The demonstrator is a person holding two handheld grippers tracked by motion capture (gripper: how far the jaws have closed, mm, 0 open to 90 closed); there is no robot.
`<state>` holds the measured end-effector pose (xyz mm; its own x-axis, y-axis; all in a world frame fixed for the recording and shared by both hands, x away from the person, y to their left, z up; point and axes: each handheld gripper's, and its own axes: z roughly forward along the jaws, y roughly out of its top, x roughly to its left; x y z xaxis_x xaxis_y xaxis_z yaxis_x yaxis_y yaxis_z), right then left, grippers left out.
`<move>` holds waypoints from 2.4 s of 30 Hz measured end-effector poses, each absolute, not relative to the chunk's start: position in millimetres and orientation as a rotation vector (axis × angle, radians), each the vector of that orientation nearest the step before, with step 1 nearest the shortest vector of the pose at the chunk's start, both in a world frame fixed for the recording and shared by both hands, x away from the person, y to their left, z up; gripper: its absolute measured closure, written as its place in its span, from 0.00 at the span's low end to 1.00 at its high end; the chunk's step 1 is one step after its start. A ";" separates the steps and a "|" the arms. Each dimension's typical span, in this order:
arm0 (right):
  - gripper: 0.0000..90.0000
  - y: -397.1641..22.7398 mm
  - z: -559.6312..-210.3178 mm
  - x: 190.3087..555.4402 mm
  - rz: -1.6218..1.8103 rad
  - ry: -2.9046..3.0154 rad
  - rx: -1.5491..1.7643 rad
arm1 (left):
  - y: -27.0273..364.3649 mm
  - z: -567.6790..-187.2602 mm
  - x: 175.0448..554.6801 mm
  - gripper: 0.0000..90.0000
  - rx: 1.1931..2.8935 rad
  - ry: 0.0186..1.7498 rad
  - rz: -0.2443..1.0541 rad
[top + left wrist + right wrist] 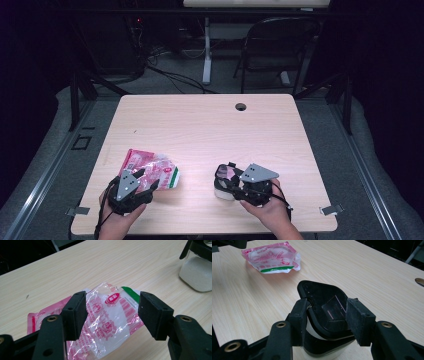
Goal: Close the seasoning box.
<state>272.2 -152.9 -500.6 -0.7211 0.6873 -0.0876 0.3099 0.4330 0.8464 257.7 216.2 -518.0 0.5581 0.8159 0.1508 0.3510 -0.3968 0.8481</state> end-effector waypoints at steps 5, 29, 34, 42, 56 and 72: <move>0.57 -153.0 -501.3 272.2 1.218 2.272 0.848 | 215.7 -518.3 257.5 0.44 1.980 0.942 0.723; 0.48 -151.0 -502.2 270.3 1.279 2.270 0.846 | 216.4 -518.9 257.8 0.44 1.982 0.945 0.727; 0.48 -152.1 -501.5 269.9 1.267 2.274 0.852 | 217.8 -517.9 257.7 0.44 1.974 0.947 0.730; 0.48 -156.5 -498.7 270.1 1.274 2.268 0.879 | 225.2 -515.2 257.7 0.44 1.954 0.965 0.738; 0.49 -181.2 -500.6 273.2 1.293 2.191 0.986 | 232.9 -517.1 261.3 0.44 1.944 1.002 0.741; 0.50 -215.2 -523.6 281.4 1.295 2.103 1.184 | 243.4 -517.4 264.8 0.44 1.925 1.036 0.765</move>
<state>281.4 -215.2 -523.6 -0.5609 0.8228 0.0916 0.4522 0.2118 0.8664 264.8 243.4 -517.4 0.4812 0.8665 0.1323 0.3807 -0.3426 0.8589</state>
